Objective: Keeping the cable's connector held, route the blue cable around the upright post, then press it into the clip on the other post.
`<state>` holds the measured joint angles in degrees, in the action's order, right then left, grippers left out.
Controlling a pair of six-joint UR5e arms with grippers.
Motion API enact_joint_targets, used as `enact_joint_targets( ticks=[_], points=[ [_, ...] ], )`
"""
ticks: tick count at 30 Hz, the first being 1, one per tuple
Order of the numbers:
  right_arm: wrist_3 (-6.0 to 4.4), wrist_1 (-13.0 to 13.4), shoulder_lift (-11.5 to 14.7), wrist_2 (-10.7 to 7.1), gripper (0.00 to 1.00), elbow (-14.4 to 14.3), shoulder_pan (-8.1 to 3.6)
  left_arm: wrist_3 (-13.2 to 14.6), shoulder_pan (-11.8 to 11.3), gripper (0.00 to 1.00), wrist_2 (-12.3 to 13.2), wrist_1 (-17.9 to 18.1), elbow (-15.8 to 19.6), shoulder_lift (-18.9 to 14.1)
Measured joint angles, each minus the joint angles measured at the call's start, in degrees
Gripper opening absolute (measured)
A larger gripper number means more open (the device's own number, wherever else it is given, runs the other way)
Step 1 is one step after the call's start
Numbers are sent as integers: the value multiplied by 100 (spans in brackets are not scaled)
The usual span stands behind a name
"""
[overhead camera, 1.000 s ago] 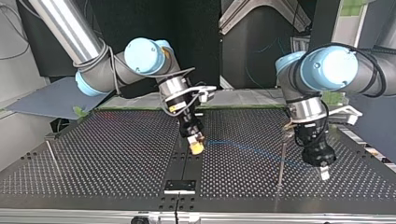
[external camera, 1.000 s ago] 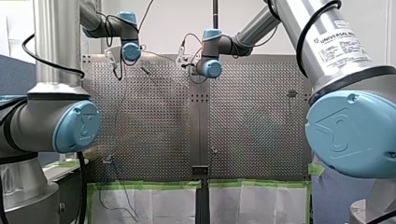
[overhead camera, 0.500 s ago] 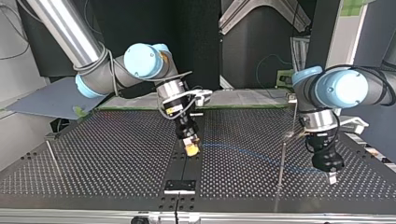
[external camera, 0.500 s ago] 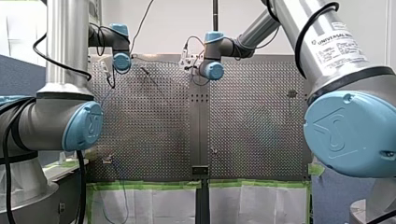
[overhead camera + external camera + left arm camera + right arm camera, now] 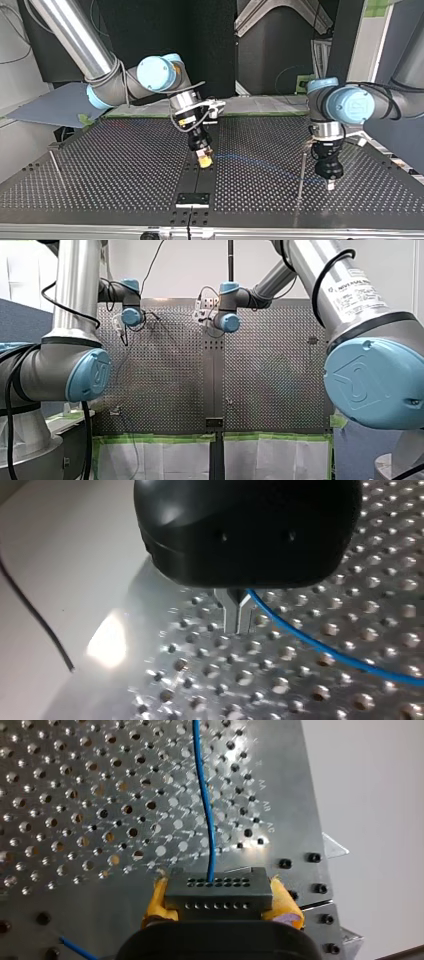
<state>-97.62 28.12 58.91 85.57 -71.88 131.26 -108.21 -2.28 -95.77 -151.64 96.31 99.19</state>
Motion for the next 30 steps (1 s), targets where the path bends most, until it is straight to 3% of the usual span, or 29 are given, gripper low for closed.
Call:
enact_joint_targets(
  ticks=[9, 17, 25, 27, 28, 30],
  points=[
    [42, -34, -157, 18, 0, -2, -7, -155, 20, 0, 3, 46, 0, 50],
    [51, -122, -306, 46, 0, -5, -7, -307, 102, 0, 77, -3, 0, 414],
    [94, -177, -517, 124, 0, -29, 40, -329, 238, 0, -266, -329, 0, 479],
    [105, -180, -601, 133, 0, -44, 48, -341, 269, 23, -299, -368, 0, 479],
    [110, -181, -641, 136, 0, -48, 50, -358, 289, 23, -311, -385, 0, 480],
    [119, -182, -746, 142, 0, -55, 56, -388, 314, 57, -323, -401, 0, 480]
  ],
)
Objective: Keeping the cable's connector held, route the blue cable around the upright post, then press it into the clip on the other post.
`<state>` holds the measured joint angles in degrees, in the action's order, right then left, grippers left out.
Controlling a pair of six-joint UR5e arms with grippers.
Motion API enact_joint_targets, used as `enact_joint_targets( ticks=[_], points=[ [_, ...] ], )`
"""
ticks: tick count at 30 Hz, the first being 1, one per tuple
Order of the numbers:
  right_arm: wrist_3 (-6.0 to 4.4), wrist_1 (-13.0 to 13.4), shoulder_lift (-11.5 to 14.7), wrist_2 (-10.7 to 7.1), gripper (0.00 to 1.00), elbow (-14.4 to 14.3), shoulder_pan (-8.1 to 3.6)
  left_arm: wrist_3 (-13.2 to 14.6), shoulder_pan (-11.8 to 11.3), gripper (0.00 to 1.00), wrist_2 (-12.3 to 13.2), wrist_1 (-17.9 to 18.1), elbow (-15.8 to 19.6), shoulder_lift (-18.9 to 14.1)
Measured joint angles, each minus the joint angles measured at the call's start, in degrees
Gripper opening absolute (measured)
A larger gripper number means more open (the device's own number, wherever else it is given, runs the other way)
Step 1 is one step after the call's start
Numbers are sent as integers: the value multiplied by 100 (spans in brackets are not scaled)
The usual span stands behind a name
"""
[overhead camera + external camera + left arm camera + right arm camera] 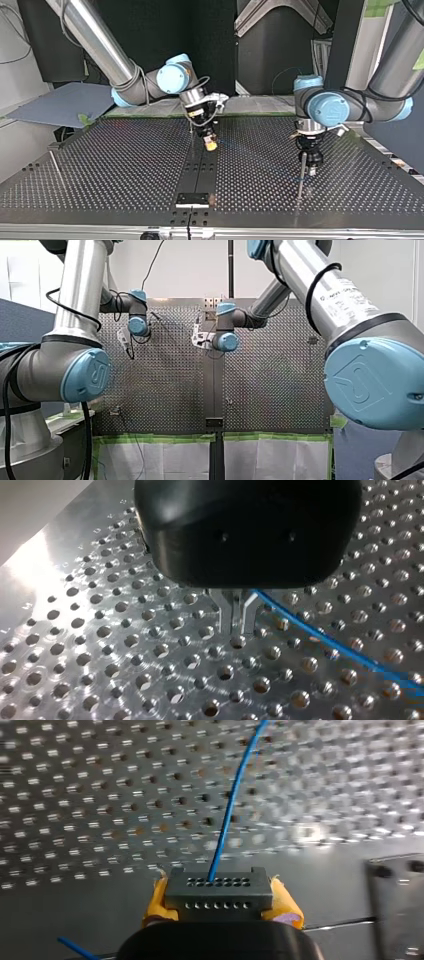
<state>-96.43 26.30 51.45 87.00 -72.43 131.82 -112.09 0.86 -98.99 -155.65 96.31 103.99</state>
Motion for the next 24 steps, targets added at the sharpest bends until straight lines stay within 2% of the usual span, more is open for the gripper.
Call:
enact_joint_targets(
  ticks=[1, 3, 4, 5, 9, 17, 24],
  points=[
    [3, 0, -44, 4, 0, -1, 2, -16, 14, 57, -4, -8, 0, 0],
    [7, 2, -136, 18, 0, -2, 7, -33, 32, 84, -2, -14, 0, 1],
    [10, 3, -173, 24, 0, -3, 11, -40, 42, 84, -3, -17, 0, 1],
    [12, 5, -219, 29, 0, -3, 17, -43, 49, 96, -3, -20, 0, 2],
    [29, 7, -352, 36, 0, -5, 36, -63, 62, 96, 42, -33, 0, 6],
    [47, 44, -530, 56, 0, -57, 55, -188, 70, 96, 359, -59, 0, 139],
    [48, 117, -636, 86, 0, -176, 60, -39, 87, 96, 376, -252, 0, 362]
  ],
)
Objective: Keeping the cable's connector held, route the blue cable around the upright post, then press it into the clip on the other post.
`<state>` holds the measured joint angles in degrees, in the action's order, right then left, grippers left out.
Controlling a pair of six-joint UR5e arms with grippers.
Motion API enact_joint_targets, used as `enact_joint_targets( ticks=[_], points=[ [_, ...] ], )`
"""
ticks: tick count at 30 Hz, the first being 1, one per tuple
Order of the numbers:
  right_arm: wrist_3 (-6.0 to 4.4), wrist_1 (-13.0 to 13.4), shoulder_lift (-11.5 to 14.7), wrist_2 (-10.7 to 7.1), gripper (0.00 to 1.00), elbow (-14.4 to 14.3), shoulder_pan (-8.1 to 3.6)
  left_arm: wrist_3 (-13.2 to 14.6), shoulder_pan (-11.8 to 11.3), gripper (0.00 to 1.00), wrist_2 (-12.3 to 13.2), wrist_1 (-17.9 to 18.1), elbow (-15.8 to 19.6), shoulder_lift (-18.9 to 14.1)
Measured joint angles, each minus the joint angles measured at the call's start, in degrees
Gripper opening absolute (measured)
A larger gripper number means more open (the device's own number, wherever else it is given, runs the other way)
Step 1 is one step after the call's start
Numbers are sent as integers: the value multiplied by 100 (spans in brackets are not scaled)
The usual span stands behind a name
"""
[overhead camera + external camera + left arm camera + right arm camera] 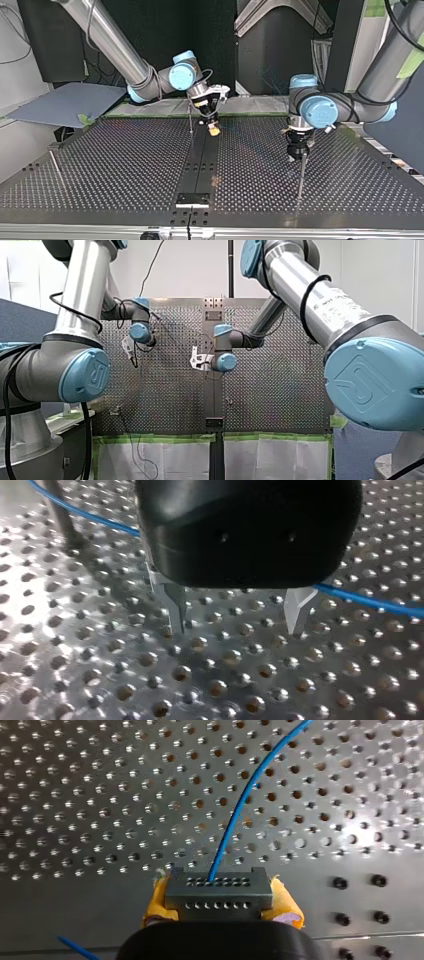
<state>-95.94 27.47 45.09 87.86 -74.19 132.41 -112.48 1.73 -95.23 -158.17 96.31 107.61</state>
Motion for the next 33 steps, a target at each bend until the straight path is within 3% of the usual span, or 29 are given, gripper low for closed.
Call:
enact_joint_targets(
  ticks=[6, 17, 33],
  points=[
    [-6, 17, -223, 76, 0, -11, 34, 44, 2, 94, -23, -17, 0, 20],
    [-158, 370, -768, 90, 0, -8, 35, 67, 4, 94, -33, 1, 0, 20],
    [-164, 599, -1588, 139, 0, -5, 51, 69, -5, 94, -43, 31, 0, 22]
  ],
)
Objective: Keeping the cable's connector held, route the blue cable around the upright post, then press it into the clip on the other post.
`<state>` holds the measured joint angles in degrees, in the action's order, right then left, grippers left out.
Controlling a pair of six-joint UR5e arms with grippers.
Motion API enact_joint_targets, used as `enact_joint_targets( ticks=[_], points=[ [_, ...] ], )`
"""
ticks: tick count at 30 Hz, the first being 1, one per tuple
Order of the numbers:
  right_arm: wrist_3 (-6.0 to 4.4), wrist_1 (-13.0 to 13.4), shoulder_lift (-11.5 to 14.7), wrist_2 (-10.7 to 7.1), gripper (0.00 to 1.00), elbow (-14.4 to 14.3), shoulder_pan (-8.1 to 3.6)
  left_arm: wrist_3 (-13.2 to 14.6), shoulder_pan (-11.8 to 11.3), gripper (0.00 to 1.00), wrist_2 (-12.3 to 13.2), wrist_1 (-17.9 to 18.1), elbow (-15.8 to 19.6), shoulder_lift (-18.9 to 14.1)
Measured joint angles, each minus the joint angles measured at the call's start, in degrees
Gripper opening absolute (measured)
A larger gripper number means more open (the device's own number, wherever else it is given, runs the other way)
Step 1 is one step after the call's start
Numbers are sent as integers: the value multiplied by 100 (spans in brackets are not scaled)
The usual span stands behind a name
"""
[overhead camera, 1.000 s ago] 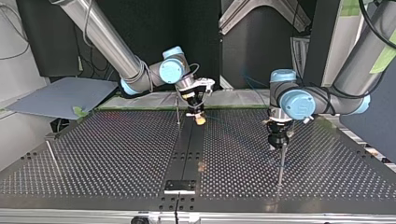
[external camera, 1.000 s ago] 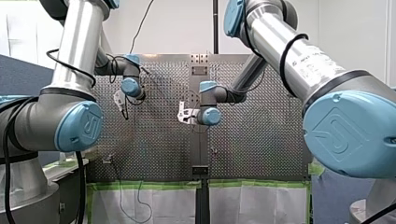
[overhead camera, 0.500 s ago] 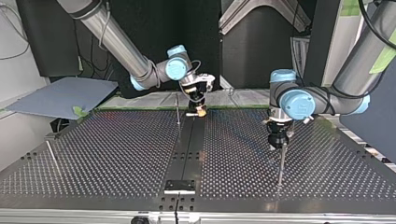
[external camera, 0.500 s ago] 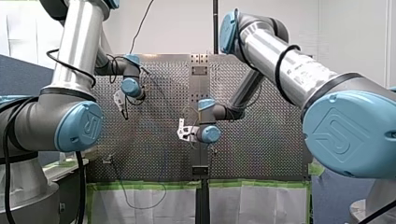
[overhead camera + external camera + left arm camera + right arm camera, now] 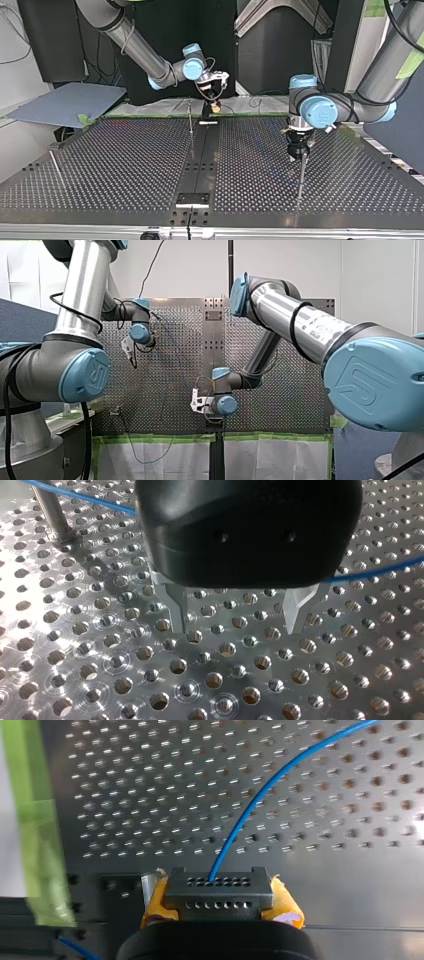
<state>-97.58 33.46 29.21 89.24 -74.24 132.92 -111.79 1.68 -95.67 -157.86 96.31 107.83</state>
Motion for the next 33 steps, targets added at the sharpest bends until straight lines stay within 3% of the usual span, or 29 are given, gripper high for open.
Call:
enact_joint_targets(
  ticks=[11, 17, 33],
  points=[
    [7, 183, -562, 331, 0, -1, 1, 0, 7, 94, 1, 0, 0, -1],
    [3, 326, -784, 417, 0, -4, 1, 0, 12, 94, 7, 0, 0, -2],
    [-5, 437, -1091, 452, 0, -6, -54, 0, 19, 94, 3, 0, 0, -2]
  ],
)
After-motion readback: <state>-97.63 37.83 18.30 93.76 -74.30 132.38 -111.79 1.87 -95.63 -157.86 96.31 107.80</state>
